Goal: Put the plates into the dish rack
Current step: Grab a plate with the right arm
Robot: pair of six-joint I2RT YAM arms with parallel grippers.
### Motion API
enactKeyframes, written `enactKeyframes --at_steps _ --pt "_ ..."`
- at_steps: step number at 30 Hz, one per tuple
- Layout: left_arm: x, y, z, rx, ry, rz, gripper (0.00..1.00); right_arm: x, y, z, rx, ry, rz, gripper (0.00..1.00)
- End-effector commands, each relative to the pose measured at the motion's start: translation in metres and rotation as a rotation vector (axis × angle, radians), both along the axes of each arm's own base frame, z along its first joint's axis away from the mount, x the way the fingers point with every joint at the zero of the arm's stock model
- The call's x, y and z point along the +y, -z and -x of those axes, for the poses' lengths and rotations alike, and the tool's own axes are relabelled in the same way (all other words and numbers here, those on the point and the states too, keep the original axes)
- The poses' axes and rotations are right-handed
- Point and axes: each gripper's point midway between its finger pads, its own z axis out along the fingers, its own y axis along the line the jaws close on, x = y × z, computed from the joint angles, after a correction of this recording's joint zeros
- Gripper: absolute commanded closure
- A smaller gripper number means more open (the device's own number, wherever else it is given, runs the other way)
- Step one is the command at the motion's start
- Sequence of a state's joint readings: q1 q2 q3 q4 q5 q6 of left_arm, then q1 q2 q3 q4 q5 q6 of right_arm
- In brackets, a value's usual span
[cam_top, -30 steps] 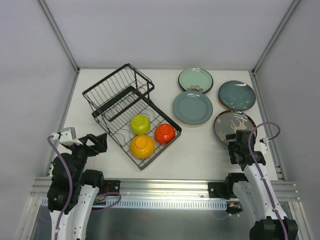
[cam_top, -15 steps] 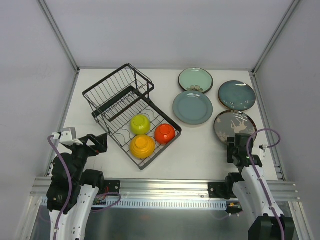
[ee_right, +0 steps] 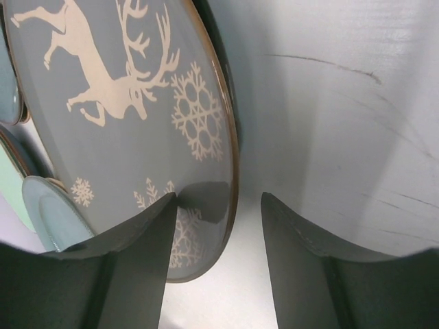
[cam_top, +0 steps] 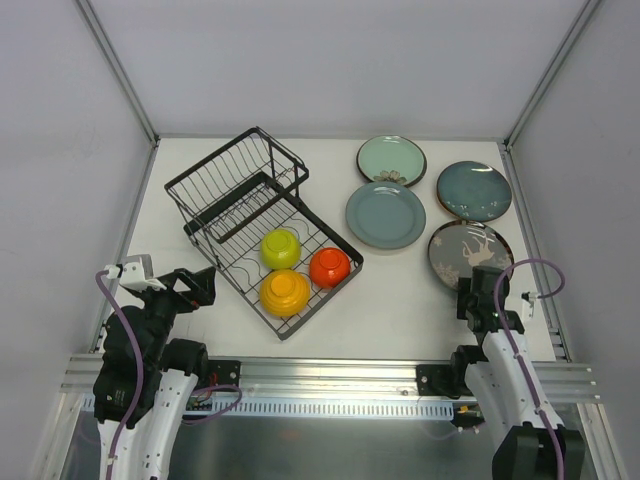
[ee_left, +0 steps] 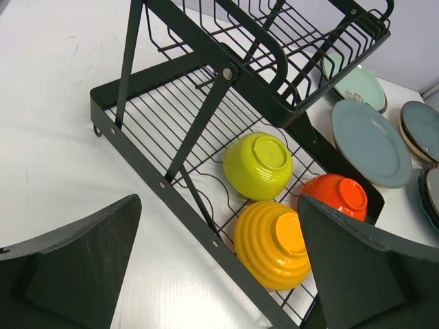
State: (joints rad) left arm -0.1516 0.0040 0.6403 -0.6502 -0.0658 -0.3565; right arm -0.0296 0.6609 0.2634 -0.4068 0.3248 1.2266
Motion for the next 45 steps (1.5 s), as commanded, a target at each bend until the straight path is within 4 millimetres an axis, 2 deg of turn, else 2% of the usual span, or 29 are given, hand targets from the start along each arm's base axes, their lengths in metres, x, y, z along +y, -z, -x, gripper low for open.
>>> enactKeyframes --at_steps 1,8,23,34,40,45 --pt "0.004 -0.025 0.022 -0.179 -0.007 0.044 0.01 -0.008 -0.001 -0.002 -0.019 0.046 0.008 0.47" --pt "0.004 -0.025 0.022 -0.179 -0.007 0.044 0.01 -0.008 -0.001 0.0 -0.019 0.044 0.001 0.57" --pt "0.004 -0.025 0.022 -0.179 -0.005 0.044 0.01 -0.007 -0.023 0.002 -0.051 0.026 0.009 0.75" --pt "0.004 -0.025 0.022 -0.179 -0.005 0.044 0.01 -0.008 -0.039 0.004 -0.051 0.006 0.025 0.8" --pt "0.004 -0.025 0.022 -0.179 -0.005 0.044 0.01 -0.003 -0.044 0.005 -0.035 -0.033 0.027 0.89" --pt "0.004 -0.025 0.022 -0.178 -0.005 0.044 0.01 -0.004 -0.05 0.002 -0.022 -0.073 0.058 0.89"
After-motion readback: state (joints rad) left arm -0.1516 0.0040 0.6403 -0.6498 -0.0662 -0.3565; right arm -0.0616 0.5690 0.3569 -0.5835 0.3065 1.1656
